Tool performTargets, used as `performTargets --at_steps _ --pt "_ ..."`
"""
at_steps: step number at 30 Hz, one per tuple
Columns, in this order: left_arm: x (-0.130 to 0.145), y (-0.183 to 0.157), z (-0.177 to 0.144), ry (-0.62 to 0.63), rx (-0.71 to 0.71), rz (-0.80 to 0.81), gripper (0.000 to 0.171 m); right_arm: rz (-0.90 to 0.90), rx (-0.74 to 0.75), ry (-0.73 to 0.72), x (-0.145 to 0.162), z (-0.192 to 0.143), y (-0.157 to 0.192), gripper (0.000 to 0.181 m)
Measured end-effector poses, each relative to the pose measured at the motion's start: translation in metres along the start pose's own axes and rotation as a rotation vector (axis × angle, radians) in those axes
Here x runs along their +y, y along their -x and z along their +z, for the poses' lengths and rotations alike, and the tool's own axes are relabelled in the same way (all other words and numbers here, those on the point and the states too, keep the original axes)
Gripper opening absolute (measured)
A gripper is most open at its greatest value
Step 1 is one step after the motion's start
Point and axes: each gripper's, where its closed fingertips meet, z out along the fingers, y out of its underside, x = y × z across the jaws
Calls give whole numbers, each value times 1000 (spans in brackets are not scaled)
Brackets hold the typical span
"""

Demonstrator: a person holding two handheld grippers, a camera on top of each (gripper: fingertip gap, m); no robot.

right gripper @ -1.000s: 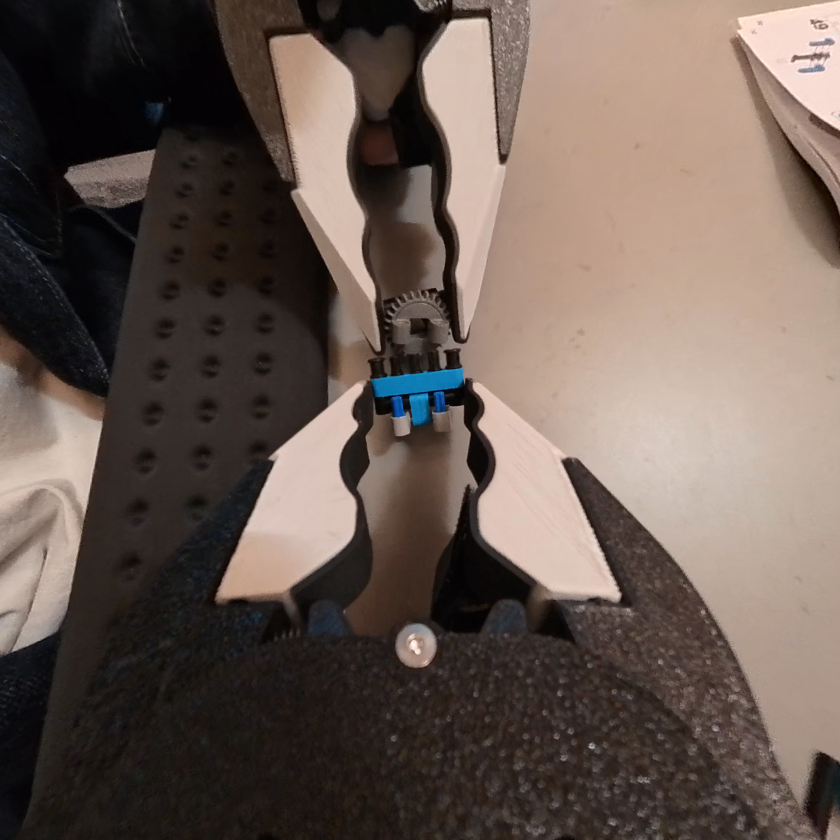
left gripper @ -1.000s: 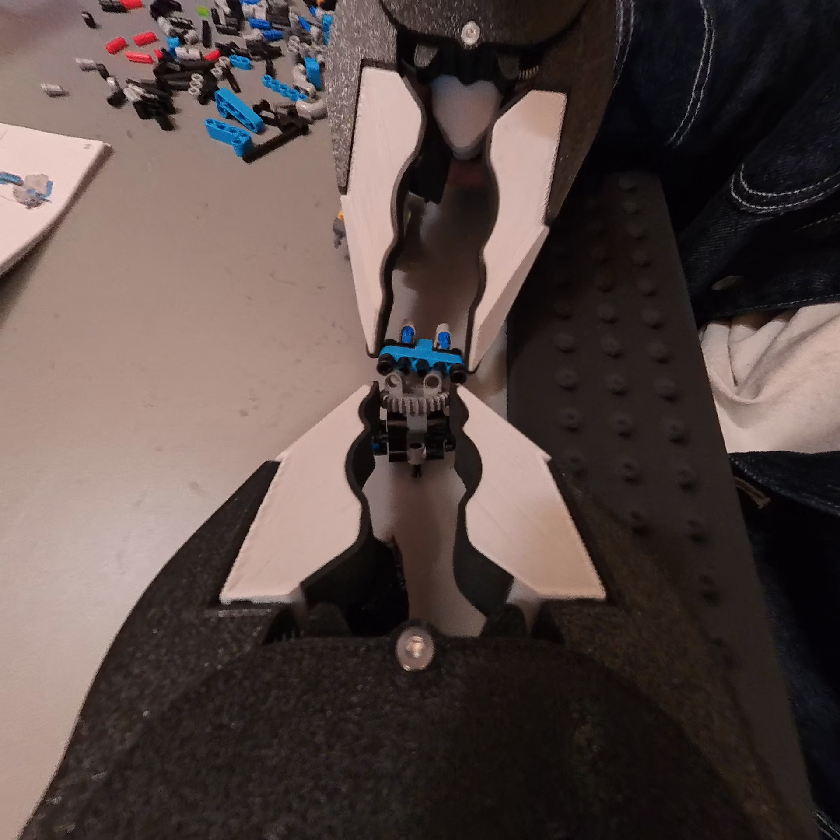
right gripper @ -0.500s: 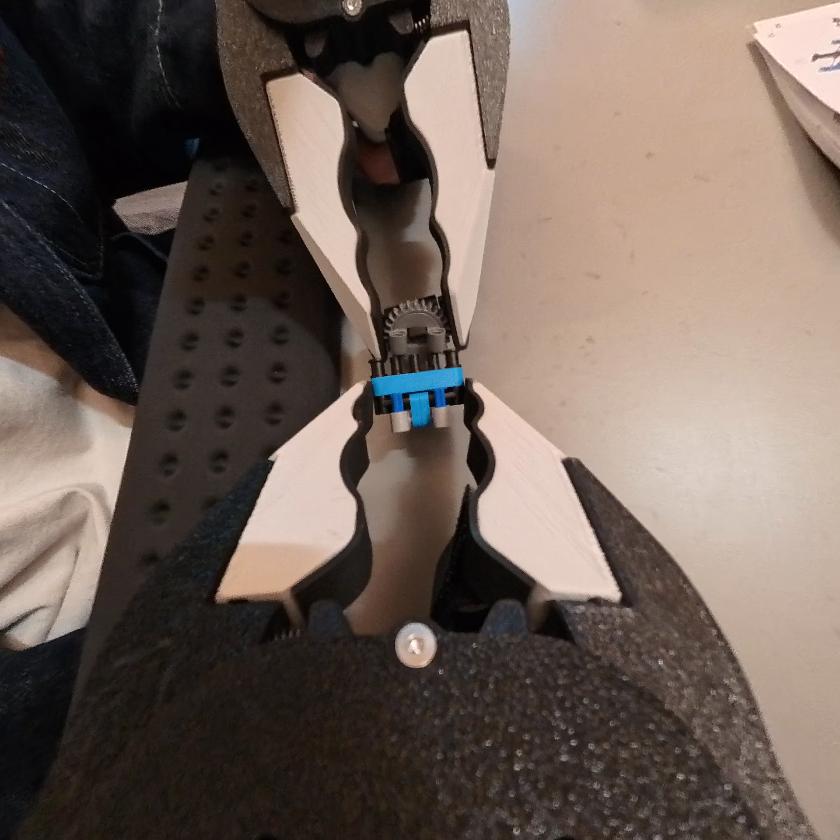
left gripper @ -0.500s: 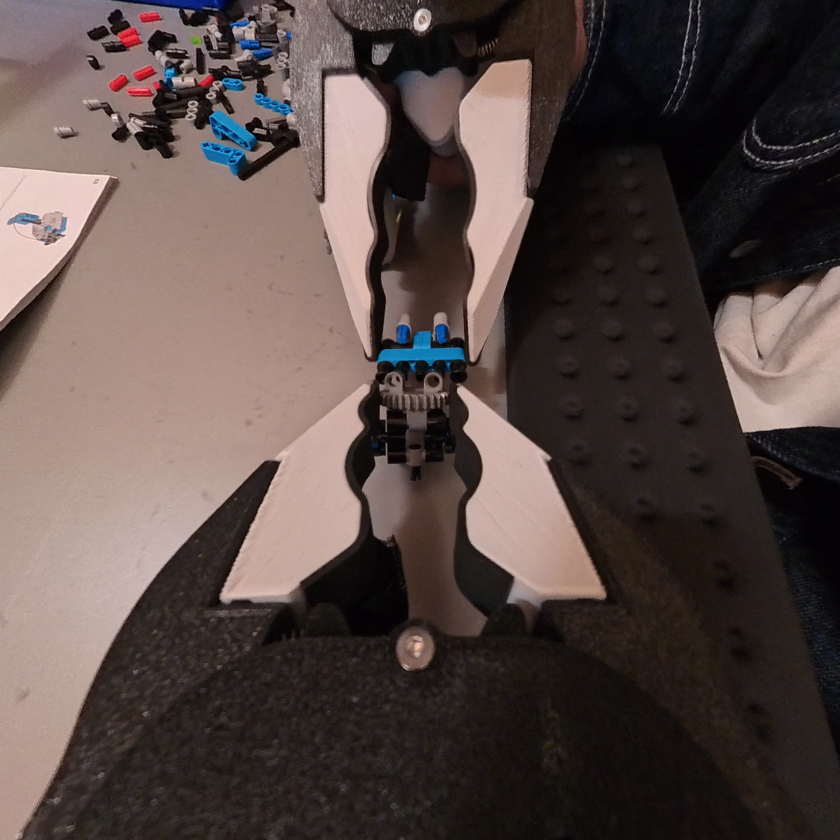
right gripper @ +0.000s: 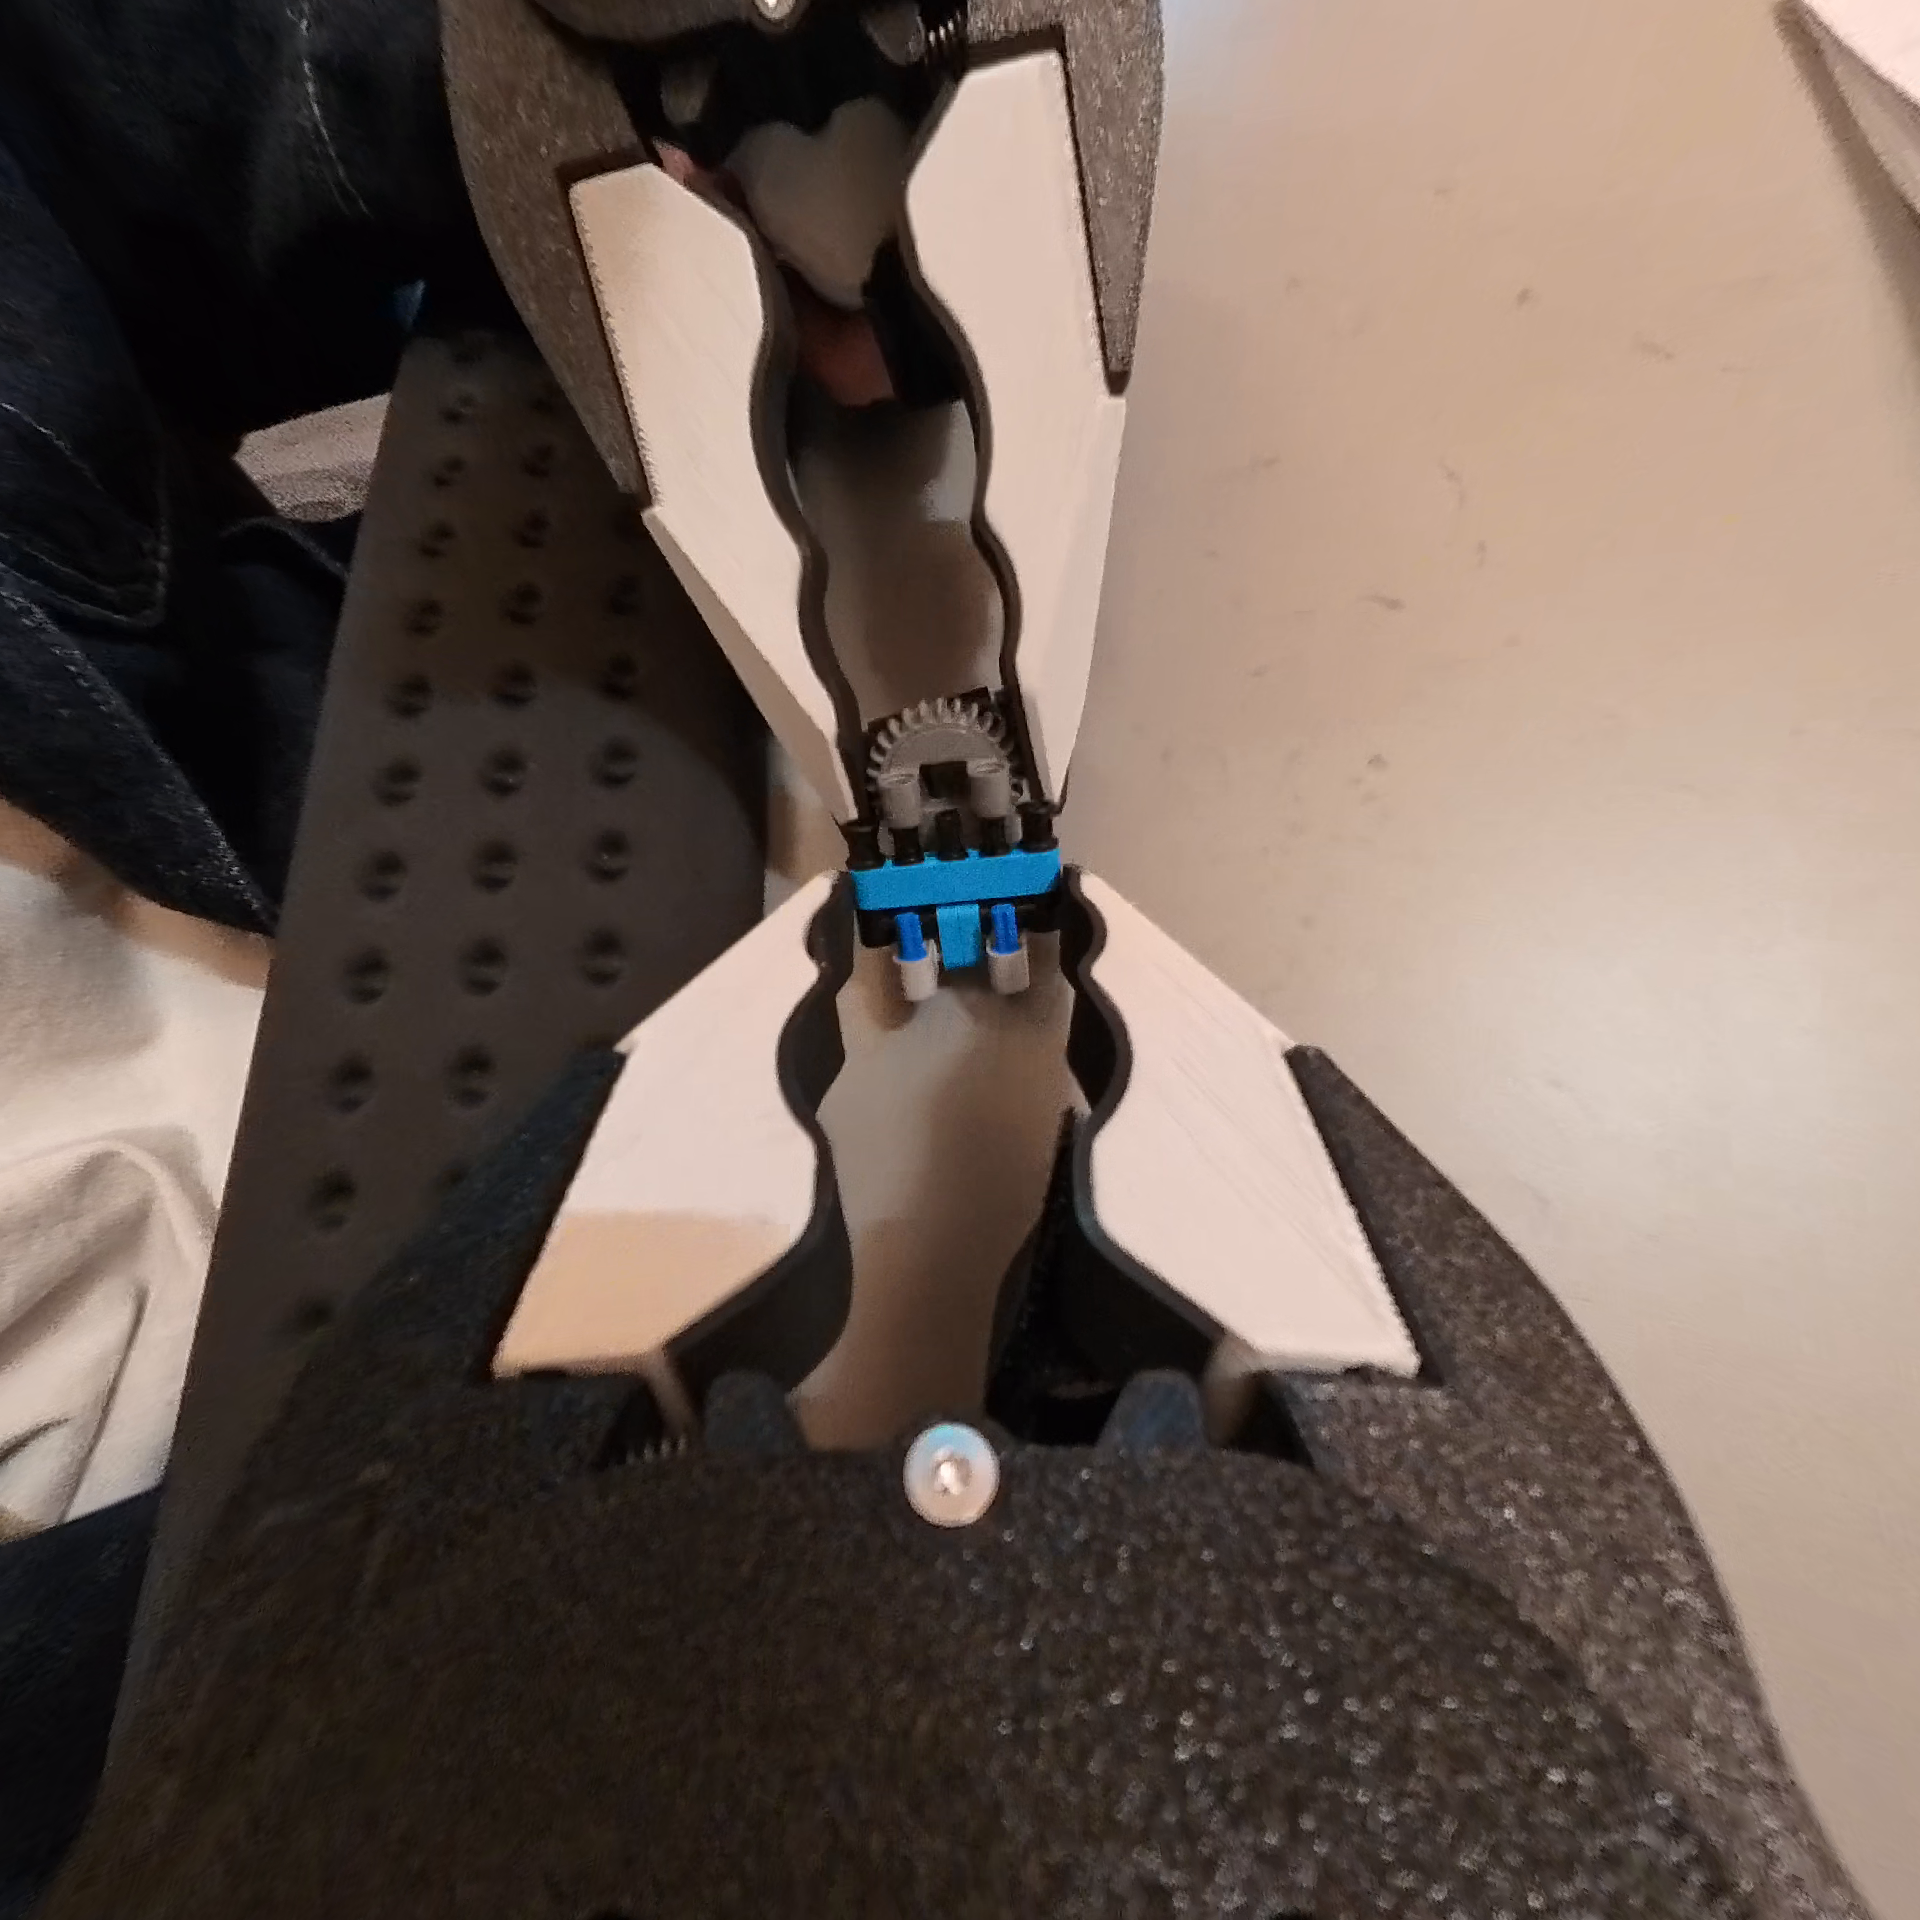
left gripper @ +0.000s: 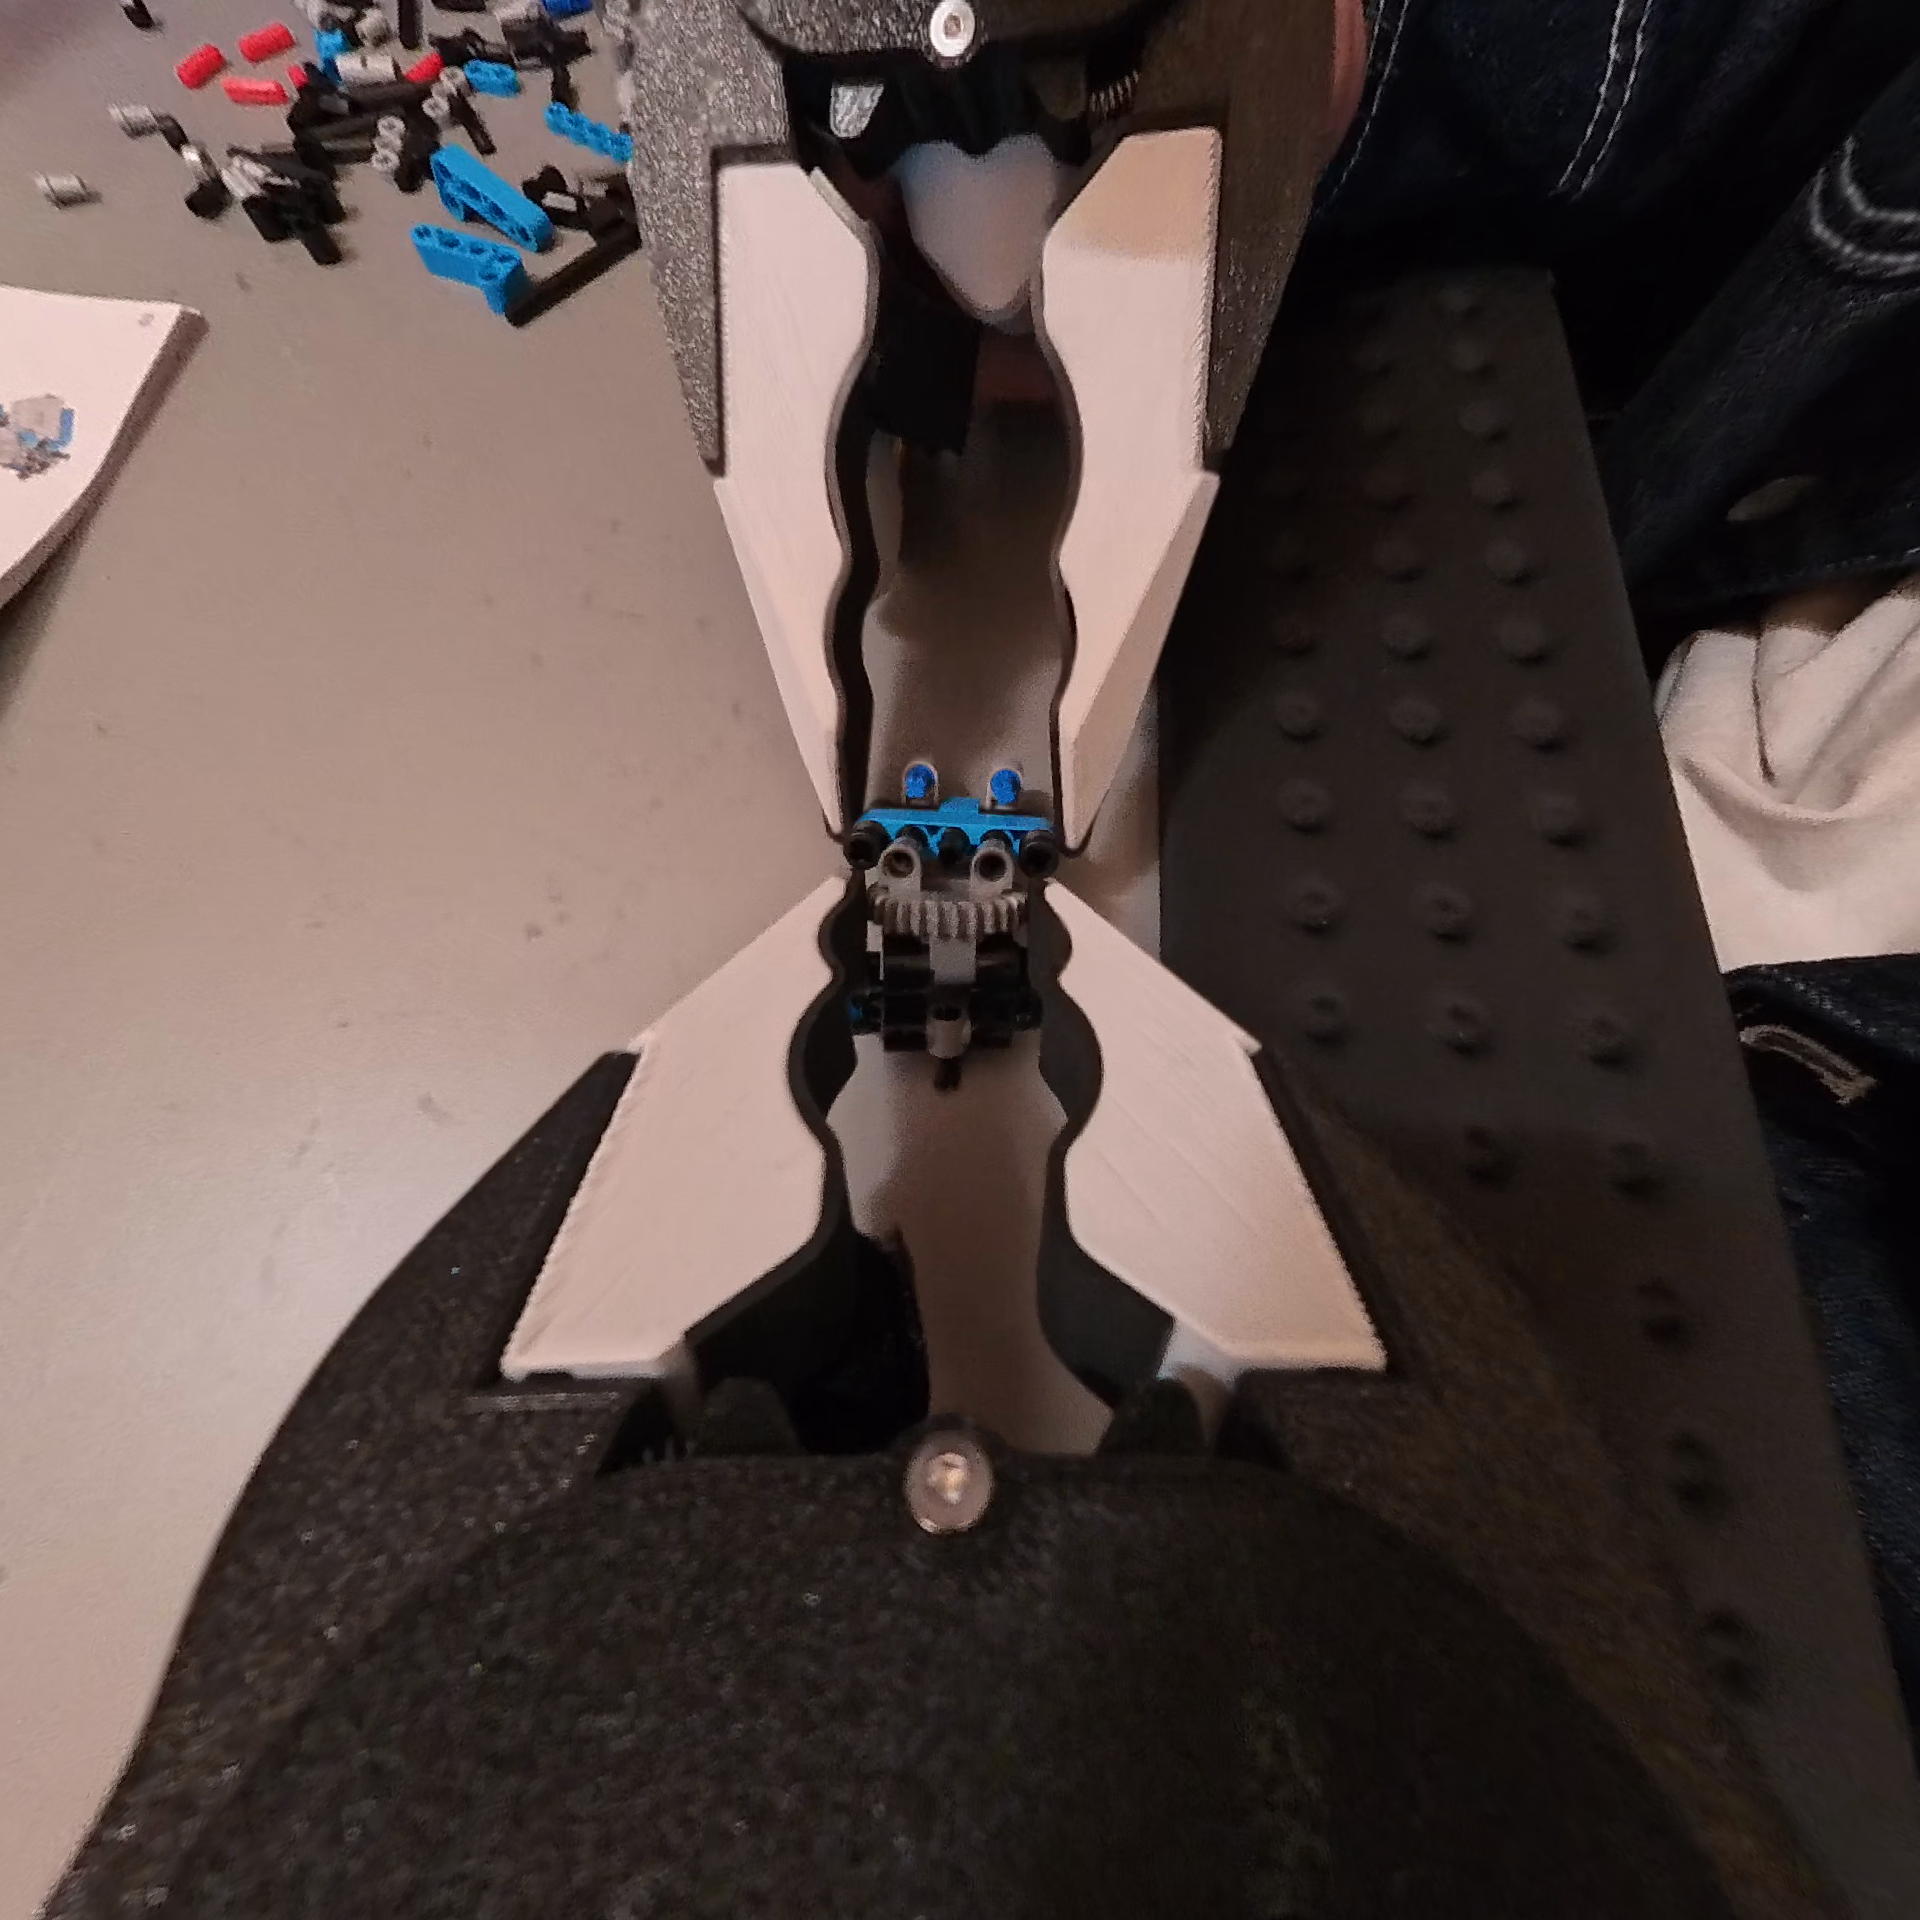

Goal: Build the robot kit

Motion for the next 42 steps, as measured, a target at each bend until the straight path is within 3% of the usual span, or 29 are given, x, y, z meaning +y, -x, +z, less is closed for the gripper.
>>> performTargets --at_steps 8,24,28,31,34,42 --pt "15 4 4 84 -15 -55 31 21 5 8 3 8 -6 39" --pt "18 10 -1 91 -42 -102 33 25 -9 -17 -2 11 -10 40" --pt "16 5 -1 86 -9 -101 31 29 -44 -76 -13 6 -4 39" --pt "11 4 -1 63 -11 -85 31 59 -97 -160 -27 -2 1 26" --pt "18 4 -1 90 2 -92 31 82 -59 -70 -9 6 -7 27" --pt "15 14 -6 63 -55 -76 31 63 21 -35 -1 2 -12 33"
